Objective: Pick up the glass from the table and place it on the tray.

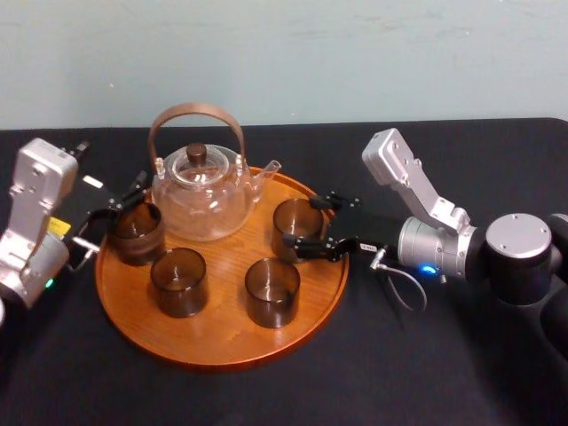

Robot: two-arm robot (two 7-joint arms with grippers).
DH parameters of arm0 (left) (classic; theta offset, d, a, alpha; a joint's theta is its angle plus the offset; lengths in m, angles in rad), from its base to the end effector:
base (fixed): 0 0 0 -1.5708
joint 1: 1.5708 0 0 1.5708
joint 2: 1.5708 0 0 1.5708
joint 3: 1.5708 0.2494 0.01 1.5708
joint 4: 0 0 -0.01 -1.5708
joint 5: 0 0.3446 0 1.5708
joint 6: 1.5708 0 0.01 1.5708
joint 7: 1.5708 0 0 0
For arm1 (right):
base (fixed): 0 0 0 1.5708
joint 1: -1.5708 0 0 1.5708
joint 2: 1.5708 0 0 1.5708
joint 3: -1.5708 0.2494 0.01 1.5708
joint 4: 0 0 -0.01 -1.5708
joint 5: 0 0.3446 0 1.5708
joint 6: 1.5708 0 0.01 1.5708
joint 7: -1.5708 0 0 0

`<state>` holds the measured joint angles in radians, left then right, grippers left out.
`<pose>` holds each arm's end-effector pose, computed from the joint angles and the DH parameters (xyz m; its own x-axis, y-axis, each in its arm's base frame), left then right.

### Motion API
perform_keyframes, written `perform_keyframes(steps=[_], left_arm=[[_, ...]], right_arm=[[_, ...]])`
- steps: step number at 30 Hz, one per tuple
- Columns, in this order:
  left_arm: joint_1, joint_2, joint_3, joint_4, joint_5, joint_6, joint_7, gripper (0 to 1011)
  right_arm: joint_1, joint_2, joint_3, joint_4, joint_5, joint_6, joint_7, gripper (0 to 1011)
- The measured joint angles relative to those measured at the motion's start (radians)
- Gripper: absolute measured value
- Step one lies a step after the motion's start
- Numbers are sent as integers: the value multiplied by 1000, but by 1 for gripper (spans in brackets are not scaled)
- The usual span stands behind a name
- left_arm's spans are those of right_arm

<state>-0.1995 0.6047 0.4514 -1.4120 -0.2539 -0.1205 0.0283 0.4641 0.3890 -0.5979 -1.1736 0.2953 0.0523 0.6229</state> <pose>0.3853 0.0501 -0.2764 0.2923 0.8803 0.3738 -0.9553 0.2873 0.0703 0.4419 0.0232 -0.2683 0.8363 -0.5395 0.0976 0.5395 0.7781 -0.3218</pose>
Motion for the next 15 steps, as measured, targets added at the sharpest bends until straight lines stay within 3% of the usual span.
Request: perform_keyframes(steps=[7, 15], left_arm=[[0, 0, 0, 0, 0, 0, 0, 1001], [0, 0, 0, 0, 0, 0, 0, 1001]], right_arm=[[0, 1, 0, -1, 1, 0, 3, 892], [1, 1, 0, -1, 3, 0, 5, 1002]])
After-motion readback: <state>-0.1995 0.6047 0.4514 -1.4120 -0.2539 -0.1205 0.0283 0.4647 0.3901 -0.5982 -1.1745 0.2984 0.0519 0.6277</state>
